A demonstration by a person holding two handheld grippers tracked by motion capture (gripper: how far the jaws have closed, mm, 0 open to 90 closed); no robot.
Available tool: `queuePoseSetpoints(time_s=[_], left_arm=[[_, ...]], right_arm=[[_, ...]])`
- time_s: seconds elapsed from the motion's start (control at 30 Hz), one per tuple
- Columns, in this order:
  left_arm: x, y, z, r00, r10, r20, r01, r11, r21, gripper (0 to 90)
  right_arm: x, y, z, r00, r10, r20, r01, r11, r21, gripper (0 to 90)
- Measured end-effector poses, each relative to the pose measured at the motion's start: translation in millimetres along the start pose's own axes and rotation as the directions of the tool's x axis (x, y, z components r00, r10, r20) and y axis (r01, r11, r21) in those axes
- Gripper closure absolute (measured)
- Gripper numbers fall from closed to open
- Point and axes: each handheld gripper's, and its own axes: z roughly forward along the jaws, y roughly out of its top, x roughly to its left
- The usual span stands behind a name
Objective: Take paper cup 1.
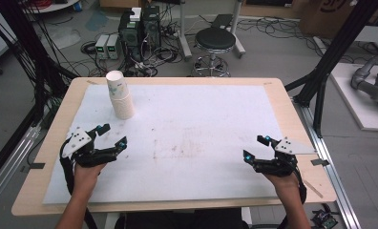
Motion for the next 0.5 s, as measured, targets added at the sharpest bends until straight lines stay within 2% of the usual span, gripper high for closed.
queuePoseSetpoints(time_s=[0.2, 0.5], left_arm=[[1.0, -0.3, 2.8, 0.9999, -0.014, -0.001, 0.014, 0.9999, -0.007, 15.9], [1.1, -1.1, 5.7, 0.9999, -0.013, 0.002, 0.013, 0.9999, 0.002, 15.9]], right_arm=[[1.1, -0.2, -4.0, 1.0, 0.0, 0.008, 0.0, 1.0, -0.005, 20.1], [0.4, -0.6, -4.9, 0.9999, 0.011, 0.0, -0.011, 0.9999, -0.007, 20.1]])
